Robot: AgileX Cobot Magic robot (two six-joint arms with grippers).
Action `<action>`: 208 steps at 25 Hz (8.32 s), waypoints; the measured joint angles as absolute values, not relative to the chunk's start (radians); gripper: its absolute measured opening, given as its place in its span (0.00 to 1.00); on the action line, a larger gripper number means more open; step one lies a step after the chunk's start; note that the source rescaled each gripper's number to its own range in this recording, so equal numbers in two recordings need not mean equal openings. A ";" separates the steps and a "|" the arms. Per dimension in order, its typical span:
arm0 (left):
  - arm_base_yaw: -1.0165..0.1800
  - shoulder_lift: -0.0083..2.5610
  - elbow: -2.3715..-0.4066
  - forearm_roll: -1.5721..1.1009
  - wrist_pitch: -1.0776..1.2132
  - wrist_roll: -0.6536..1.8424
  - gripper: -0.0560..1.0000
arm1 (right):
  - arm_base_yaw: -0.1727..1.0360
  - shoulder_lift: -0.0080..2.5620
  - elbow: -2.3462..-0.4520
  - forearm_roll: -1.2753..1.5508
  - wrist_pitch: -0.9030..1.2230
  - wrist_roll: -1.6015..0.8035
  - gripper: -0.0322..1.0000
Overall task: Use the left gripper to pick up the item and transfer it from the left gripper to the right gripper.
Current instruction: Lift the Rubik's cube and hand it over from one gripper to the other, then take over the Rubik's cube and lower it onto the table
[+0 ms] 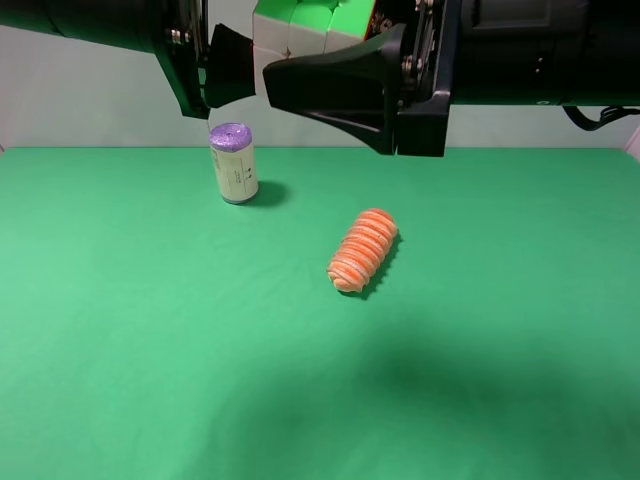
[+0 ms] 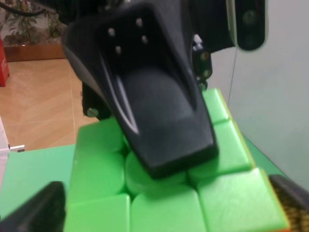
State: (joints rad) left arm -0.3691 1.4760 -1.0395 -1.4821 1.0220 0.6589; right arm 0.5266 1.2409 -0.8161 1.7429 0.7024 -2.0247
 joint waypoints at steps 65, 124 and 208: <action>-0.120 1.476 -1.040 -1.020 1.019 0.573 0.80 | 0.527 1.250 -0.816 1.420 0.390 -1.801 0.03; -0.105 -0.004 -0.526 0.036 1.135 -0.028 0.80 | 0.527 1.250 -0.816 0.921 0.381 -1.213 0.03; -0.105 -0.004 -0.488 0.032 1.057 -0.032 0.78 | 0.329 1.926 -1.185 -0.022 0.917 -0.129 0.03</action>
